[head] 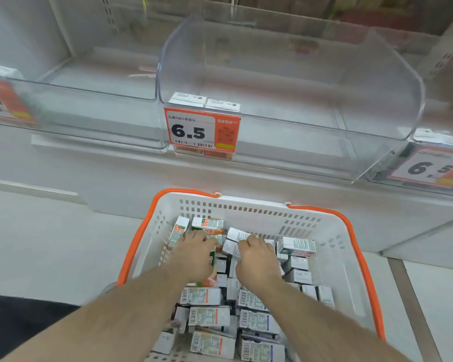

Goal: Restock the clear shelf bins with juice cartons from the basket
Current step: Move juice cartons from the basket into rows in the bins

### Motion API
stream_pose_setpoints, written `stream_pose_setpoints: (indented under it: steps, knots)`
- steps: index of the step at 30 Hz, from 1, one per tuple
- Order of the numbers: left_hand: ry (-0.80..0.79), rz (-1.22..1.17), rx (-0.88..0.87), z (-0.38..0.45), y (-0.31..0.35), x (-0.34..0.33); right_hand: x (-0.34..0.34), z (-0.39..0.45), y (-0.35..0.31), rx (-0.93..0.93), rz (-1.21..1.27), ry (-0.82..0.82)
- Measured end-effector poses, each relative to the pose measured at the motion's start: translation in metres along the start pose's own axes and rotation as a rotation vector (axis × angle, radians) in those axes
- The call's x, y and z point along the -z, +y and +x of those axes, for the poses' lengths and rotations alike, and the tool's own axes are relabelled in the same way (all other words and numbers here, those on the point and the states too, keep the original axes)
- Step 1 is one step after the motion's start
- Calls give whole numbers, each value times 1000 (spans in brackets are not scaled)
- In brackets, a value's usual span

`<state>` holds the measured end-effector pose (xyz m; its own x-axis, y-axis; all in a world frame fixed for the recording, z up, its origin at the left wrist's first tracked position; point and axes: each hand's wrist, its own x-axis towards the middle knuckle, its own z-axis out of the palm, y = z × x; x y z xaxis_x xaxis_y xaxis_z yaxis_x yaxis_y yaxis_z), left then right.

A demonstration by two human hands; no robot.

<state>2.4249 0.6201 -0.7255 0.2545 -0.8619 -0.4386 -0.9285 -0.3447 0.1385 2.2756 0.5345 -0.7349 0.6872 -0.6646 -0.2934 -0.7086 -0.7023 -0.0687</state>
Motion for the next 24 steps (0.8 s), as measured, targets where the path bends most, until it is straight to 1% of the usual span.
stream_pose_setpoints:
  steps: [3, 11, 13, 15, 17, 18, 20, 21, 23, 24]
  knots:
    - [33, -3, -10, 9, -3, -17, -14, 11, -8, 24, -46, 8]
    - [160, -1, 4, 20, -4, -35, -32, 21, -19, -21, -147, 51]
    - [164, -5, -14, 19, -4, -34, -31, 23, -17, -36, -156, 24]
    - [143, -83, -14, 18, -4, -28, -29, 24, -14, -74, -140, -13]
    - [143, -219, 27, 16, -5, -16, -25, 24, -7, -145, -34, -41]
    - [151, -338, 78, 15, -6, -8, -22, 23, -1, -186, 71, -67]
    - [144, -629, 186, 15, -10, 13, -7, 16, 10, -252, 403, -82]
    - [126, -761, 212, 13, -11, 25, 4, 11, 15, -270, 576, -84]
    - [54, -1022, 217, 8, -10, 50, 30, 2, 21, -289, 843, -95]
    - [15, -1166, 200, 5, -10, 63, 44, -3, 23, -295, 920, -82]
